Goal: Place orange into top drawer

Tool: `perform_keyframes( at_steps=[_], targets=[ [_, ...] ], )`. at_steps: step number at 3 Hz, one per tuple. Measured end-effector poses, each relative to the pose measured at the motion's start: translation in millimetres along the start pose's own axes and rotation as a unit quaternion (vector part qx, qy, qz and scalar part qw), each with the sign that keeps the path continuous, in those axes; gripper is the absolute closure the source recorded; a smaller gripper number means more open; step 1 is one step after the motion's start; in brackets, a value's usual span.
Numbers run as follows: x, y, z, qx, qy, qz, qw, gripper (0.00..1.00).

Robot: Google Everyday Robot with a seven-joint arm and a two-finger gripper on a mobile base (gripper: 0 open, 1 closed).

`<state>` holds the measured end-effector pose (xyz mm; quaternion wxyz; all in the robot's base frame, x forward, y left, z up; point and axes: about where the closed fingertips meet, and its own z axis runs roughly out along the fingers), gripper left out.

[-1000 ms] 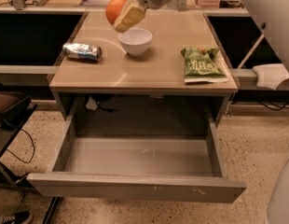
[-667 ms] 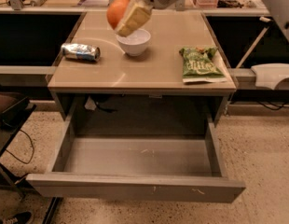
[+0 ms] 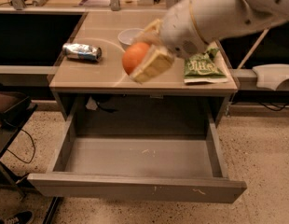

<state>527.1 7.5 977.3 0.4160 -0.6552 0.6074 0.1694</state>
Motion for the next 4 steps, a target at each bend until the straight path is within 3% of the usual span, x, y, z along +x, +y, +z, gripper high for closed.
perform_keyframes(
  at_steps=[1,2,3,4],
  targets=[
    [40.3,40.3,9.2,0.016,0.0,0.048,0.9987,1.0],
    [83.9,70.6,48.1,0.032,0.036,0.062,0.9969,1.0],
    [130.9,85.6,101.3,0.042,0.076,0.054,0.9948,1.0],
    [132.8,70.8,105.4,0.079,0.076,0.041,0.9931,1.0]
  ],
)
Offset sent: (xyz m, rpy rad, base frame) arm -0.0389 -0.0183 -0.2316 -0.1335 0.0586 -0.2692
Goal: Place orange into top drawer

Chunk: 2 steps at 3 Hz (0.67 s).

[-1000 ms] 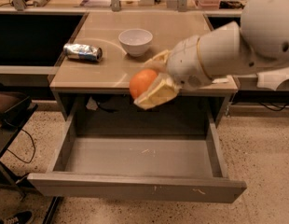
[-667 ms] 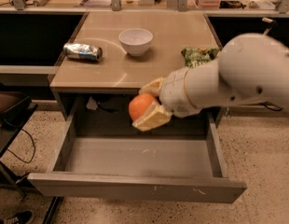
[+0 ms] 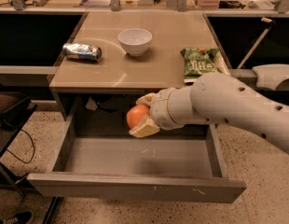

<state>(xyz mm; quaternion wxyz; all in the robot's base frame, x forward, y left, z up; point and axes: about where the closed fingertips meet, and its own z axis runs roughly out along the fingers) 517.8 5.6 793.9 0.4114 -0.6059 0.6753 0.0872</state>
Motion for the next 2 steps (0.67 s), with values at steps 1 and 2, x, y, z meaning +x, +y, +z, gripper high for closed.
perform_keyframes(
  at_steps=[1,2],
  targets=[
    [2.5,11.3,9.8,0.022,0.001,0.004,0.9998,1.0],
    [36.2,30.0,47.9,0.014,0.011,0.019,0.9997,1.0]
  ],
)
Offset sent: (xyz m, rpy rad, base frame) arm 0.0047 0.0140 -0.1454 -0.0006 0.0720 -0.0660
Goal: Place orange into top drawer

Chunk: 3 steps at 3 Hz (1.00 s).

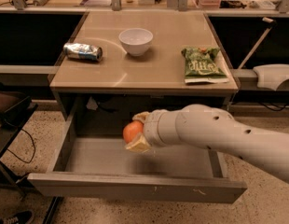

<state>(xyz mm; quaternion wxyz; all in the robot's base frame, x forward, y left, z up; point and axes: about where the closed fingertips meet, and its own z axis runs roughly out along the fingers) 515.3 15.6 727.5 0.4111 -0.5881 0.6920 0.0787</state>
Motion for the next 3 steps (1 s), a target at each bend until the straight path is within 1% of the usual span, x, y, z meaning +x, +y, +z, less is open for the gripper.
perform_keyframes(
  at_steps=[1,2,3],
  targets=[
    [34.0,8.4,41.0,-0.03,0.018,0.013,0.9993,1.0],
    [65.9,3.6,76.2,-0.055,0.035,0.025,0.9976,1.0],
    [84.1,1.6,93.4,-0.067,0.033,0.032,0.9967,1.0]
  ],
)
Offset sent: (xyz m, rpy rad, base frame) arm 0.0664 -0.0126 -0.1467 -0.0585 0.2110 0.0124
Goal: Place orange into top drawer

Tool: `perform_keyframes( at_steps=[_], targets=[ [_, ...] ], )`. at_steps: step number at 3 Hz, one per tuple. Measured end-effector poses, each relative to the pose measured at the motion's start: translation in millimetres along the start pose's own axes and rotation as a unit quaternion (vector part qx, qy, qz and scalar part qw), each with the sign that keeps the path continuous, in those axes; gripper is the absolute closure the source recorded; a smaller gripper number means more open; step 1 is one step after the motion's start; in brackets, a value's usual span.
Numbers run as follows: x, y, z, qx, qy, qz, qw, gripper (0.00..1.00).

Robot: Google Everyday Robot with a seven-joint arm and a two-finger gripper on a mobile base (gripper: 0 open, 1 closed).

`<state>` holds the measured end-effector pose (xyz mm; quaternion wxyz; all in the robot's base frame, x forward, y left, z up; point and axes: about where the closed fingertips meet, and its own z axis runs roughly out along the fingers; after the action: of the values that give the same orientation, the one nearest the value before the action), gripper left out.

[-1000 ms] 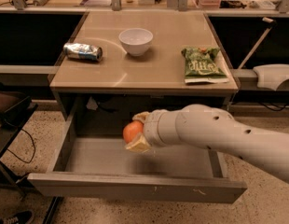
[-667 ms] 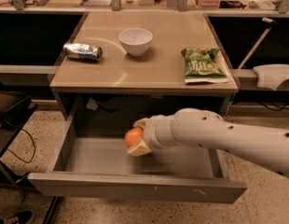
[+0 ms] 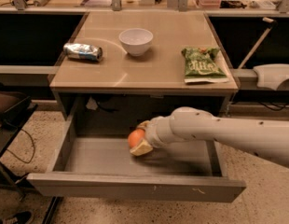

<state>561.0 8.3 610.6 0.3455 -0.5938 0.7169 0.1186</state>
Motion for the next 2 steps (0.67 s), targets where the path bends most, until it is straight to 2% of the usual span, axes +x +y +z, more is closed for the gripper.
perform_keyframes(
  at_steps=[1,2],
  targets=[
    [0.0,0.0,0.0,0.0,0.0,0.0,1.0,0.81],
    [0.0,0.0,0.0,0.0,0.0,0.0,1.0,0.58]
  ],
)
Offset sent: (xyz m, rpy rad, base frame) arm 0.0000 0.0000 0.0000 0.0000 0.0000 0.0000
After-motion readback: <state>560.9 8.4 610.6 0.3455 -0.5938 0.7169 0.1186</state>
